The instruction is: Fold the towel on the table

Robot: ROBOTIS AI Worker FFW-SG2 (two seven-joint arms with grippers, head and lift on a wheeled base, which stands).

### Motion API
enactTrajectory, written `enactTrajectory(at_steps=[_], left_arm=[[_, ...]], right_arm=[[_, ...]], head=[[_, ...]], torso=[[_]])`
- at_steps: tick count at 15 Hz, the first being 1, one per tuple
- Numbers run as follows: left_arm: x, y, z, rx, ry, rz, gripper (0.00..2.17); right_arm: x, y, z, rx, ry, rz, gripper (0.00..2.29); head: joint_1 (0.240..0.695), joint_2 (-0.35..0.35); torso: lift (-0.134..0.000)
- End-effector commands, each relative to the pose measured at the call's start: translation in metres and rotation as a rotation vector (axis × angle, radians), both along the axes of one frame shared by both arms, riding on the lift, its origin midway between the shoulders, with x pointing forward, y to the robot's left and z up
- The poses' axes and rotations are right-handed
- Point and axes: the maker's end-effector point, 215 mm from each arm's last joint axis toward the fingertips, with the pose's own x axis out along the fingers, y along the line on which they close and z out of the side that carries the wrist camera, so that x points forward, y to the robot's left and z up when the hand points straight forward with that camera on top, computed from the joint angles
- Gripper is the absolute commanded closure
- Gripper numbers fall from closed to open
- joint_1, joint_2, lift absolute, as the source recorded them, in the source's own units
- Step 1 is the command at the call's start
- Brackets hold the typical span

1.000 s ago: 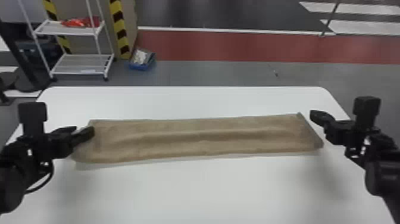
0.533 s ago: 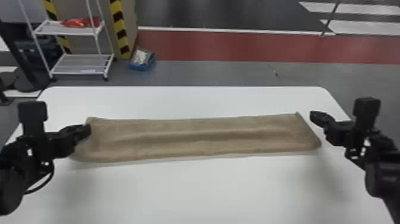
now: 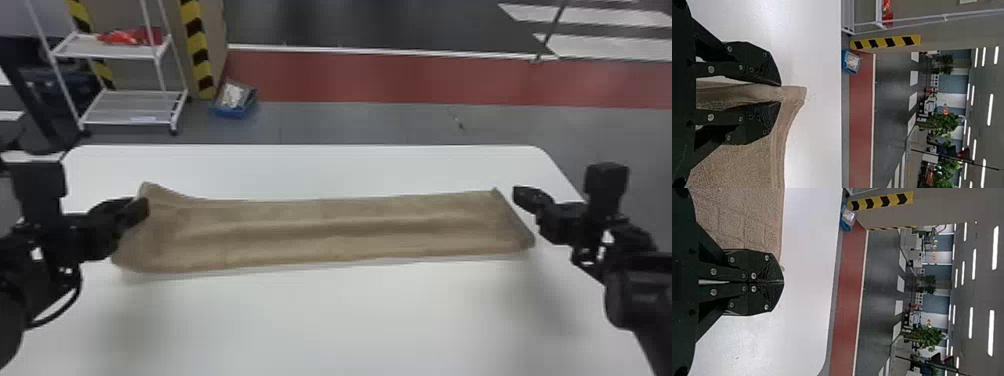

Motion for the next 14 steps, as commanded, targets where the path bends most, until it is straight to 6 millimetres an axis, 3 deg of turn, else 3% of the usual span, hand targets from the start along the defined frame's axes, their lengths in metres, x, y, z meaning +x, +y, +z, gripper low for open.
enactTrajectory(at_steps=[1,3,10,11,14], left_arm=[[-0.002,0.002,-0.014,0.011,0.022,0.005,0.64],[0.002,0.011,-0.023,0.024,0.023,0.025,0.35],[0.005,0.029,-0.031,0.061,0.026,0.044,0.36],[0.006,0.030,-0.033,0.063,0.031,0.047,0.49],[0.006,0.030,-0.037,0.065,0.039,0.045,0.52]], right_arm=[[-0.001,-0.002,0.000,-0.001,0.000,-0.001,1.38],[-0.003,-0.003,-0.003,-0.008,0.006,-0.001,1.38],[-0.004,-0.004,-0.004,-0.015,0.014,0.000,1.38],[-0.004,-0.004,-0.005,-0.014,0.017,-0.001,1.38],[-0.004,-0.004,-0.006,-0.016,0.018,0.000,1.38]], head=[[0.695,-0.075],[0.695,-0.075],[0.695,-0.057],[0.695,-0.055],[0.695,-0.051]], torso=[[-0.128],[-0.128],[-0.128],[-0.128],[-0.128]])
